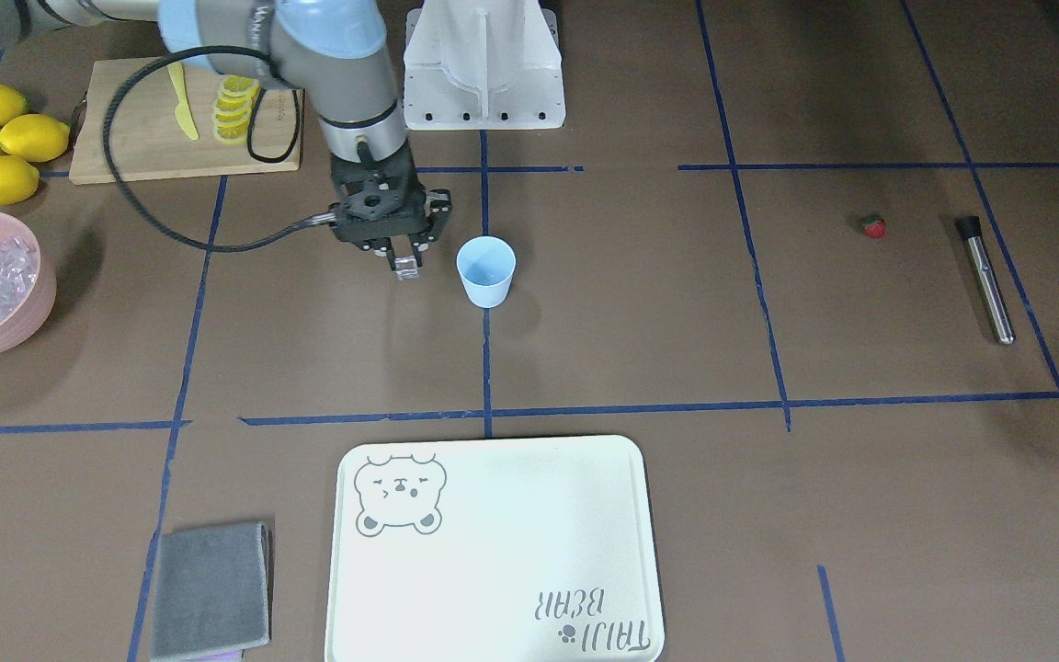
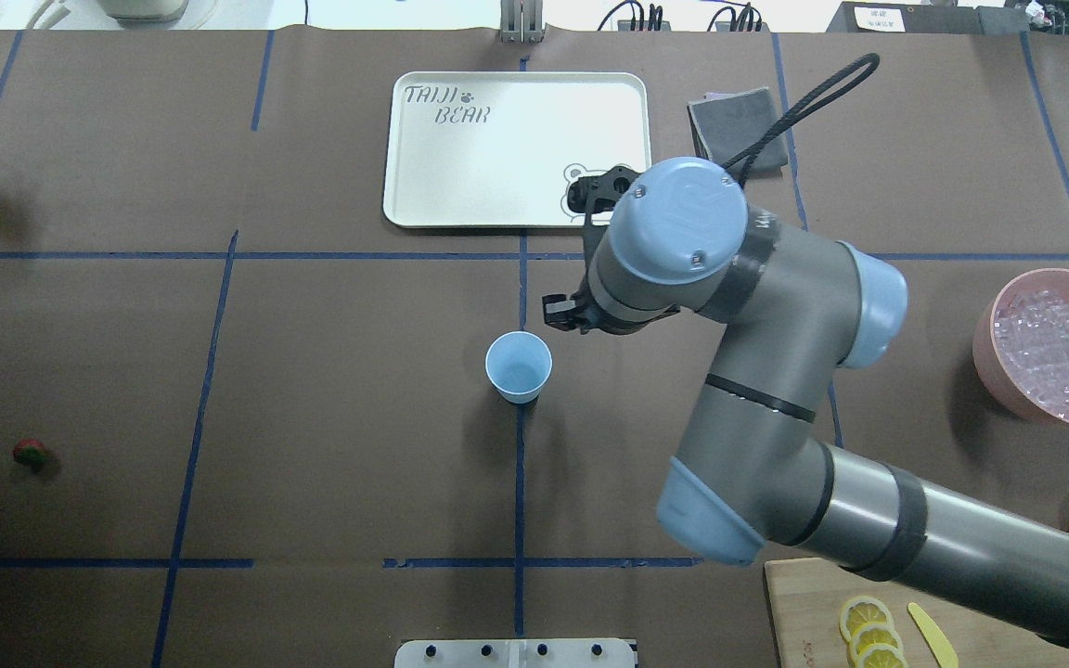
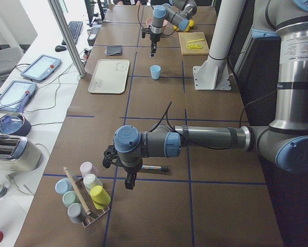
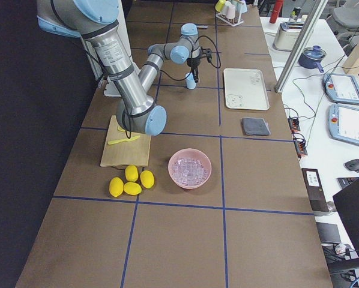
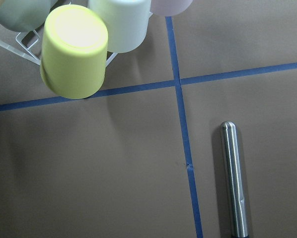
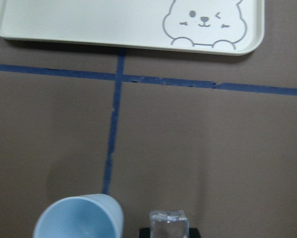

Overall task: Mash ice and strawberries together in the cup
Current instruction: 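Lift the ice cube and carry it over the light-blue cup, then open the right gripper to drop the ice cube into the cup, then move the right gripper back to the pink bowl, then grasp another ice cube from the bowl with the right gripper, then carry the ice cube over the light-blue cup with the right gripper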

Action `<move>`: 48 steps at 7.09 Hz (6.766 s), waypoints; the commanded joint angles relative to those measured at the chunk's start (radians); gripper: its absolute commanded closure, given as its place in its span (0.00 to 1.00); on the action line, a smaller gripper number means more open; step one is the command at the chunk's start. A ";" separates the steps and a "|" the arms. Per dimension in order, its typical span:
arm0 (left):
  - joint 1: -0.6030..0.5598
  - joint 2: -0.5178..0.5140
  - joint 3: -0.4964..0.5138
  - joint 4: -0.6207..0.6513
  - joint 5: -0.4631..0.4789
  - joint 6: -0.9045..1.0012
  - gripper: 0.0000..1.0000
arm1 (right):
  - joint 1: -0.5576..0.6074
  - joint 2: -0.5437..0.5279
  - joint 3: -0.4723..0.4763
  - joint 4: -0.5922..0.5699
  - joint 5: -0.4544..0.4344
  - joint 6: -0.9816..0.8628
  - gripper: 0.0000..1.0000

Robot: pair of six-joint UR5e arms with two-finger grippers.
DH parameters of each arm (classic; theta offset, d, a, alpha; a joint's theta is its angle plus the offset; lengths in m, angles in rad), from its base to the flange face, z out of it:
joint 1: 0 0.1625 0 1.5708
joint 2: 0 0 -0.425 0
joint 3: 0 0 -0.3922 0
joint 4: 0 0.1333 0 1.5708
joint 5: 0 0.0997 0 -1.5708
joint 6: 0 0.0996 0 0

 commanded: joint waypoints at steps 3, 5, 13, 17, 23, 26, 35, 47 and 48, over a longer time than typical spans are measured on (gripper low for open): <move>0.001 0.000 0.001 -0.001 0.000 0.000 0.00 | -0.099 0.101 -0.089 -0.014 -0.094 0.107 0.94; 0.001 0.000 0.001 -0.001 0.000 0.000 0.00 | -0.104 0.103 -0.101 -0.013 -0.100 0.103 0.01; 0.001 0.000 0.001 -0.001 0.000 0.000 0.00 | 0.184 -0.220 0.119 -0.016 0.155 -0.269 0.00; 0.001 0.008 0.000 -0.001 0.000 0.000 0.00 | 0.619 -0.656 0.190 0.043 0.424 -0.947 0.00; 0.004 0.006 -0.002 -0.004 0.000 0.000 0.00 | 0.677 -0.867 0.078 0.277 0.417 -0.931 0.02; 0.004 0.006 0.000 -0.005 0.000 0.000 0.00 | 0.606 -0.868 0.061 0.277 0.369 -0.865 0.09; 0.004 0.006 -0.002 -0.005 0.000 0.000 0.00 | 0.559 -0.871 0.025 0.277 0.357 -0.874 0.82; 0.006 0.003 -0.002 -0.007 0.000 0.000 0.00 | 0.297 -0.400 0.218 0.157 0.290 -0.268 1.00; 0.007 0.002 -0.003 -0.007 0.000 0.002 0.00 | 0.207 -0.303 0.191 0.156 0.216 -0.116 1.00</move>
